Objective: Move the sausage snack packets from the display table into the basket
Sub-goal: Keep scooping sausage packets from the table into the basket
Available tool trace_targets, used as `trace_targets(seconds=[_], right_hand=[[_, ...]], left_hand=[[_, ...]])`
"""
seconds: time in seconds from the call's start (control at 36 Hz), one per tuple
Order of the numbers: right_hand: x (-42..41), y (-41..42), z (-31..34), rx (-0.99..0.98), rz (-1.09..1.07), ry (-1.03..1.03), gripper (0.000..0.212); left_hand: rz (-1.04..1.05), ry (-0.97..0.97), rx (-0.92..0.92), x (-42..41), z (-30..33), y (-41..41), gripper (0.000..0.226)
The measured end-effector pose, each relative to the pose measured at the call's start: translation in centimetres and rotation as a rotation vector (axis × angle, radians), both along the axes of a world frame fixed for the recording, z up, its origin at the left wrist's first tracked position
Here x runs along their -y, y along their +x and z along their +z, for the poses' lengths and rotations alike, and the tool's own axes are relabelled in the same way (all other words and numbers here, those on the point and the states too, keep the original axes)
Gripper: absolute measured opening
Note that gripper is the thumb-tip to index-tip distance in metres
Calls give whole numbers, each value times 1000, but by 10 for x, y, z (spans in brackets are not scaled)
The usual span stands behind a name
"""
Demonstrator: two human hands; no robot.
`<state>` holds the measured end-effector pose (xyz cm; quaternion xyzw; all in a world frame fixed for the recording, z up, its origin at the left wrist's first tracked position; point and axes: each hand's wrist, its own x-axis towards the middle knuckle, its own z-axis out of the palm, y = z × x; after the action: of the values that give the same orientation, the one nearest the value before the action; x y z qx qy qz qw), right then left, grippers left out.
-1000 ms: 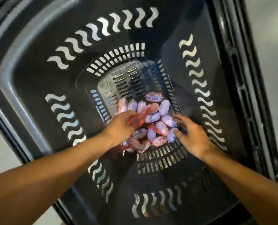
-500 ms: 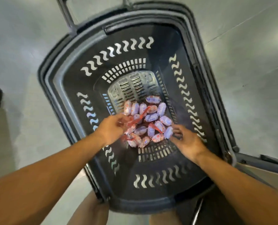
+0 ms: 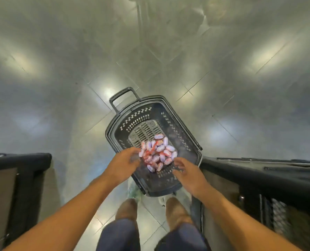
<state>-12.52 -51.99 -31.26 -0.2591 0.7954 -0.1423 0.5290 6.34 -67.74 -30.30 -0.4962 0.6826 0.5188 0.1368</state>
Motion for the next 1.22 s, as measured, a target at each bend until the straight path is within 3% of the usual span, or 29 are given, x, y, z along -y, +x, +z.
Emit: trace_targets(seconds=[0.19, 0.31, 0.42, 0.47, 0.67, 0.92, 1.22], right_hand=[[-16, 43, 129, -141, -121, -236, 44], [-48, 82, 171, -142, -266, -311, 48], [-95, 130, 200, -314, -384, -394, 47], [-121, 151, 204, -437, -407, -397, 50], [-225, 190, 211, -322, -692, -367, 58], [-377, 238, 220, -487, -1017, -289, 60], [-542, 355, 211, -505, -1519, -238, 55]], left_hand=[[-157, -172, -213, 6, 135, 36, 38], [-269, -232, -253, -5, 172, 70, 39], [-386, -230, -194, -23, 191, 93, 43], [-420, -231, -178, -35, 198, 95, 44], [-669, -214, -267, -96, 213, 56, 48], [-1098, -280, -447, -229, 244, -26, 45], [-1446, -226, -556, -418, 259, -5, 47]])
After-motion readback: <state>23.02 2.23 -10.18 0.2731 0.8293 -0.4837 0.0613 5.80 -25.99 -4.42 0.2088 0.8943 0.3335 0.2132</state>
